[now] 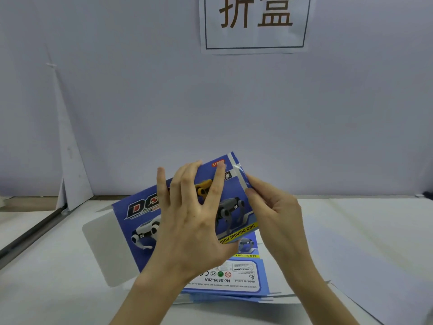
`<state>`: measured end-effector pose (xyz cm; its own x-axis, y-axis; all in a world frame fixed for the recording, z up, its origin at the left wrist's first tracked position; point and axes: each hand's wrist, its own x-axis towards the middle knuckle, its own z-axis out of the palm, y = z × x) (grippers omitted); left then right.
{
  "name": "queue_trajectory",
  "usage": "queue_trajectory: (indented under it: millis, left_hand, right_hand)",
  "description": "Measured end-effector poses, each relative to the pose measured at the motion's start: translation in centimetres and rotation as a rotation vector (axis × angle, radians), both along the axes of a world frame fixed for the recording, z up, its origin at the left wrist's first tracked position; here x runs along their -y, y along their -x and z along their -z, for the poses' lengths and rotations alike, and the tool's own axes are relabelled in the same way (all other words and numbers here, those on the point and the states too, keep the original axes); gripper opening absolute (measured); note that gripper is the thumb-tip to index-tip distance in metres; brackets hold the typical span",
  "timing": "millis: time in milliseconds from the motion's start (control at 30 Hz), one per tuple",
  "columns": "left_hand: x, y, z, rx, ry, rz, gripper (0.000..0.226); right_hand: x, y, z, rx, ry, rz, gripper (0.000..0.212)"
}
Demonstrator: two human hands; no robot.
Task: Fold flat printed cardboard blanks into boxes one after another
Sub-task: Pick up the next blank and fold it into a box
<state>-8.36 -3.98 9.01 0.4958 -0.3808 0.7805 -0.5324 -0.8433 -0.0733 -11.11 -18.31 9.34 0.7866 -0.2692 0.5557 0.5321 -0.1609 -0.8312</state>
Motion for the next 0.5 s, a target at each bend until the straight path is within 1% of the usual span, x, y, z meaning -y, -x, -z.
queue_trajectory:
  millis: [100, 167, 267, 367, 500]
  left_hand:
    - [-0.5, -0.3, -0.3, -0.024, 0.053, 0.007, 0.112]
    - [-0.8, -0.3, -0.6, -0.061, 0.104, 0.026, 0.114]
    - [-0.9, -0.1, -0.8, -0.075, 0.153, 0.035, 0.114]
    - [-1.4, 0.1, -1.1, -0.053, 0.143, 0.019, 0.113]
    - [-1.7, 0.3, -1.5, -0.07, 0.151, 0.031, 0.112]
  right_hand:
    - [0.8, 0.1, -0.6, -0.009, 0.001, -0.193, 0.022]
    - [1.3, 0.1, -0.8, 0.001, 0.017, -0.309, 0.031]
    - [1.5, 0.0, -0.3, 0.014, 0.038, -0.402, 0.045]
    - [0.7, -0.3, 0.5, 0.054, 0.084, -0.402, 0.058]
    - [0.2, -0.5, 0.8, 0.115, 0.198, -0.31, 0.055]
